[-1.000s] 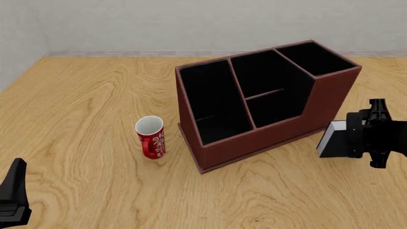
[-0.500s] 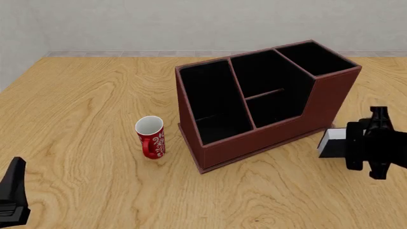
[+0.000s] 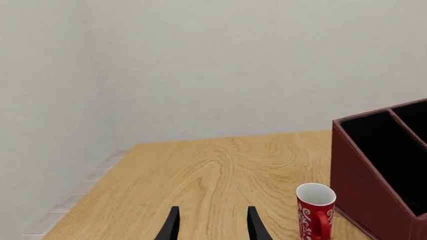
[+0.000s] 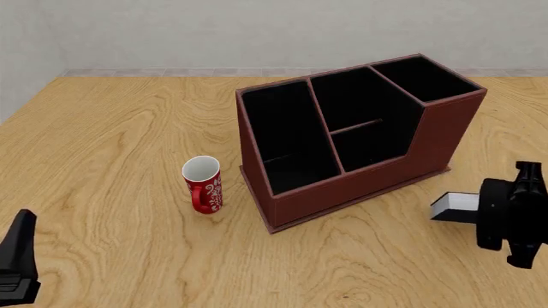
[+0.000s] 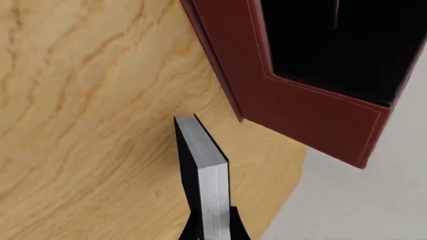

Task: Pick up the book and place it in the left compartment of the caddy.

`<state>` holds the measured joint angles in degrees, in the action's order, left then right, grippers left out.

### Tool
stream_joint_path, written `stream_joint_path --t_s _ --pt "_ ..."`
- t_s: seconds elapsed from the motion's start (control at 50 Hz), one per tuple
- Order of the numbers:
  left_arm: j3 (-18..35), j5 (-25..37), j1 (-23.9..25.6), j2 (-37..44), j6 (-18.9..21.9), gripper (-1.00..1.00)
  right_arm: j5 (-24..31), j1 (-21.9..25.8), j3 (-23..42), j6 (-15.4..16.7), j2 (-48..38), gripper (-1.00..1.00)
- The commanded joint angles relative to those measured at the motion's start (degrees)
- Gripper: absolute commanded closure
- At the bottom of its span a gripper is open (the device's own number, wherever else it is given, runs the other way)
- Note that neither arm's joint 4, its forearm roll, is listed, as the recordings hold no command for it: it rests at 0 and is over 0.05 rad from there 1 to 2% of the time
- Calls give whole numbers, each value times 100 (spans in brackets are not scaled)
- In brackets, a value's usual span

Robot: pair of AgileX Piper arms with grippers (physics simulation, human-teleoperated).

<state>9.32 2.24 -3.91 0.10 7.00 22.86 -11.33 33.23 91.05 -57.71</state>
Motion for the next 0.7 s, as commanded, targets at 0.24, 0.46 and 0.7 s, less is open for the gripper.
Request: stream_joint_path --t_s 0.24,0.46,0.7 --pt "6 -55 164 -1 -51 -100 533 -357 136 242 778 100" --pt "-24 -118 157 -1 -88 -100 1104 -413 217 334 1391 100" --pt "-63 -222 179 31 -123 -100 2545 55 602 -82 2544 100"
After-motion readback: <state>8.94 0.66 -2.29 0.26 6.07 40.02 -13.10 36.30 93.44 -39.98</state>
